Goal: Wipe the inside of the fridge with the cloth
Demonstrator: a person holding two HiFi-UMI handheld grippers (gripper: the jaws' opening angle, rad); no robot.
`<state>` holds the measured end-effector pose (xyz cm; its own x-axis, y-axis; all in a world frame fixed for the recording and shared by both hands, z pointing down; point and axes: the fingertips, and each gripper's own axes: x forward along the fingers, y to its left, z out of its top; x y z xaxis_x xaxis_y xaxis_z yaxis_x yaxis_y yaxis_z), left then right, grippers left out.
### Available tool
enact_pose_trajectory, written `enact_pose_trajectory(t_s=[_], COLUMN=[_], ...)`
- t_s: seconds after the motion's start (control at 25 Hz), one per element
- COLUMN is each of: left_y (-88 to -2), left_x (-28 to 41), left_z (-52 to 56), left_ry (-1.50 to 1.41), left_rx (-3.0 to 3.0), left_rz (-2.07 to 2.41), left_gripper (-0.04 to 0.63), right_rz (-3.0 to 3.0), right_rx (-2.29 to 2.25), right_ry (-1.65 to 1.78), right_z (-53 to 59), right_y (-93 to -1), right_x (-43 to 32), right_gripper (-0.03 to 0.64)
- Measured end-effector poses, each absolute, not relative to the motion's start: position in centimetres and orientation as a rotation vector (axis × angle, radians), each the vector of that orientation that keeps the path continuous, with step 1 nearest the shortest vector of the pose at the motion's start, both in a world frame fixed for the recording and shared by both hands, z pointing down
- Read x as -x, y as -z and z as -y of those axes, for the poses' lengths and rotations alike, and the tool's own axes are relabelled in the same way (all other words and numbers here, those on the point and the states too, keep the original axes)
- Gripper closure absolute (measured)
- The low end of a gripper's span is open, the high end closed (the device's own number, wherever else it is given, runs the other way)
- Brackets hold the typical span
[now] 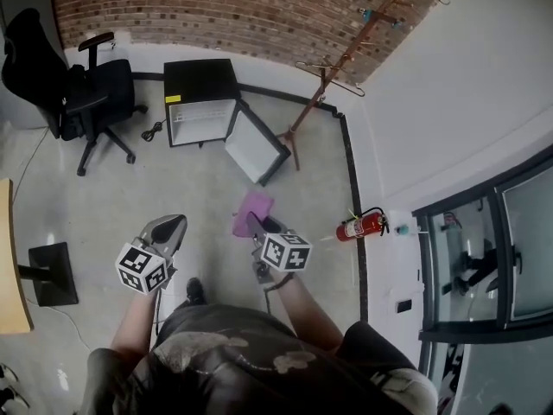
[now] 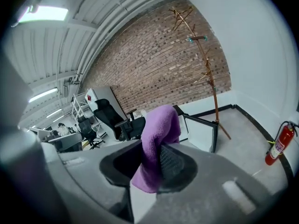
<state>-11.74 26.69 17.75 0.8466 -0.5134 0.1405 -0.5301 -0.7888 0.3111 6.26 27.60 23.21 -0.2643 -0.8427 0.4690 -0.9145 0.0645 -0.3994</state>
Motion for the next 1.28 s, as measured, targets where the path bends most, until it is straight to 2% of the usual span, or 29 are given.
enact_pose_trajectory(t_s=[0.28, 0.84, 1.28], left_y=[-16.1, -18.9, -19.2], left_x=[8.8, 3.7, 1.5], left_z=[-32.9, -48.5, -51.3], left_ry=[-0.044, -0.118, -0.189], left_rx=[-2.701, -2.635, -2.66], left_rz=[0.877, 0.874, 0.863], left_gripper=[0.578, 0.578, 0.578], right_rz=[2.275, 2.265, 2.279], right_rx=[-1.731, -1.64, -1.614], right_ry=[-0.984, -1.039, -1.033], right_z=[-34.2, -50.4, -53.5], right_y=[-22.7, -26.2, -26.1], right_x=[-7.7, -12.1, -13.9], right_gripper=[0.538, 0.541, 0.545])
